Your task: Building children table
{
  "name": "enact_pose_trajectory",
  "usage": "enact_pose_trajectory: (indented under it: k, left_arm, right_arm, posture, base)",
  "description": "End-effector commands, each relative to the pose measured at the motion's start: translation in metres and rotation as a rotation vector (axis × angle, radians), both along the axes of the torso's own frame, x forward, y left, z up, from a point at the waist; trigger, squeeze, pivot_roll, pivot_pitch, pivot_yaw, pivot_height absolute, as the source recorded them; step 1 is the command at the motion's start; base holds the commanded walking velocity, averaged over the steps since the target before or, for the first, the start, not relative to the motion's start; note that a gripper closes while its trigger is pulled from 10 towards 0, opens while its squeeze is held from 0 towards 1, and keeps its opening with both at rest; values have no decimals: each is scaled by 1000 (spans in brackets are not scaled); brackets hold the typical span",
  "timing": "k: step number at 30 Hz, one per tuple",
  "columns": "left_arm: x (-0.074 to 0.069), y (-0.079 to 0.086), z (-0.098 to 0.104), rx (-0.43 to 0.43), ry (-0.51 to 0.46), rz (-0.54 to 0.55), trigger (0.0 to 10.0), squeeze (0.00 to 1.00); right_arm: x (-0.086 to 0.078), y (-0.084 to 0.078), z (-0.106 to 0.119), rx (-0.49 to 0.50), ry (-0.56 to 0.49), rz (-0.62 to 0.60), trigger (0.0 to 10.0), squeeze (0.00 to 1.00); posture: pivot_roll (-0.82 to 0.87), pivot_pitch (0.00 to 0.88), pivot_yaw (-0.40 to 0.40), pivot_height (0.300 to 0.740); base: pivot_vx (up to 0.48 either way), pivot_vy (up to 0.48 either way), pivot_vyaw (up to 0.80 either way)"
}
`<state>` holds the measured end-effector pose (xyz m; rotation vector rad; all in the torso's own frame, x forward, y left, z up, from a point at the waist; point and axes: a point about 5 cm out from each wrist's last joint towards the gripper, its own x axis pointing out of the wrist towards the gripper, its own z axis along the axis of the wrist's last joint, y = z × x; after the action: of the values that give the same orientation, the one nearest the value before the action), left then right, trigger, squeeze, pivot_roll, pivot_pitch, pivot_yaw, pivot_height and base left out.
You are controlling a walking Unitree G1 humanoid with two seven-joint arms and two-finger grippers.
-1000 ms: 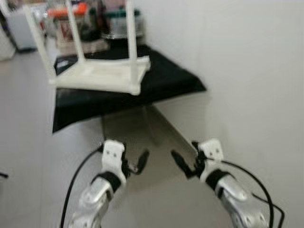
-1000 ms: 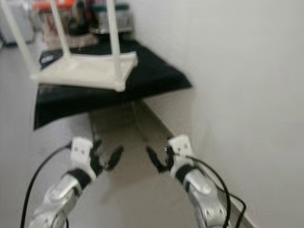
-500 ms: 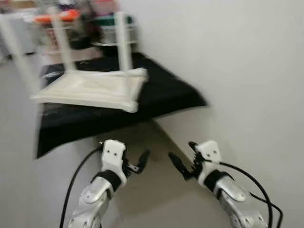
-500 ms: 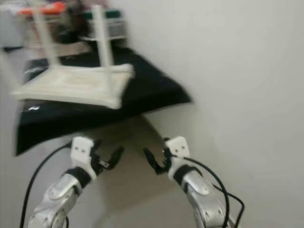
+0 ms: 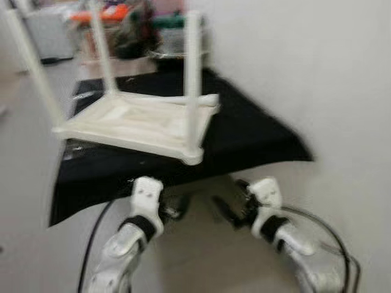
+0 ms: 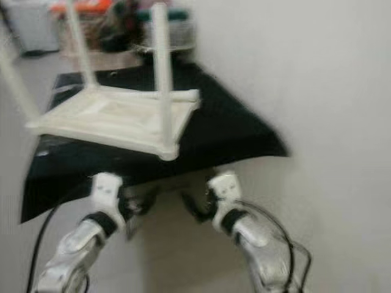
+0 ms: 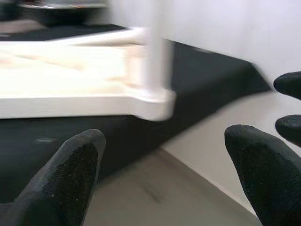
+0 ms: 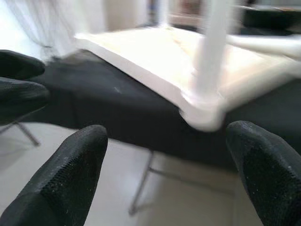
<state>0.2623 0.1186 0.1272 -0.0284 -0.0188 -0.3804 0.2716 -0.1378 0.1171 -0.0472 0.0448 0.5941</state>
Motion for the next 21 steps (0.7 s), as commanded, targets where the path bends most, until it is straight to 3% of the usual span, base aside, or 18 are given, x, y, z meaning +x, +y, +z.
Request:
enact_pose_trajectory:
  k: [1,10,16,17,21]
  left_arm:
    - [-1,8,-3,23,10,29,10000,0]
    - [1,12,-3,19,15,73,10000,0]
    - [0,13,-3,6,24,87,10000,0]
    - [-1,13,-2,5,27,87,10000,0]
    - [-1,14,-2,8,29,91,10000,0]
  right_arm:
    - [-1,8,3,23,-10,62,10000,0]
    - [-4,13,3,5,6,157,10000,0]
    - [-6,12,3,-4,17,206,10000,0]
    - [-9,9,2,-44,38,287,10000,0]
    - [-14,-1,4,-79,78,385,10000,0]
  posture:
    - [-73,7,-52,740]
    - [-70,14,-52,740]
    - [-62,24,-51,740]
    - [-57,27,-50,740]
    - [-54,31,-50,740]
  base:
    - [424,0,0]
    - [355,0,0]
    - [0,0,0]
    - [0,0,0]
    - [0,0,0]
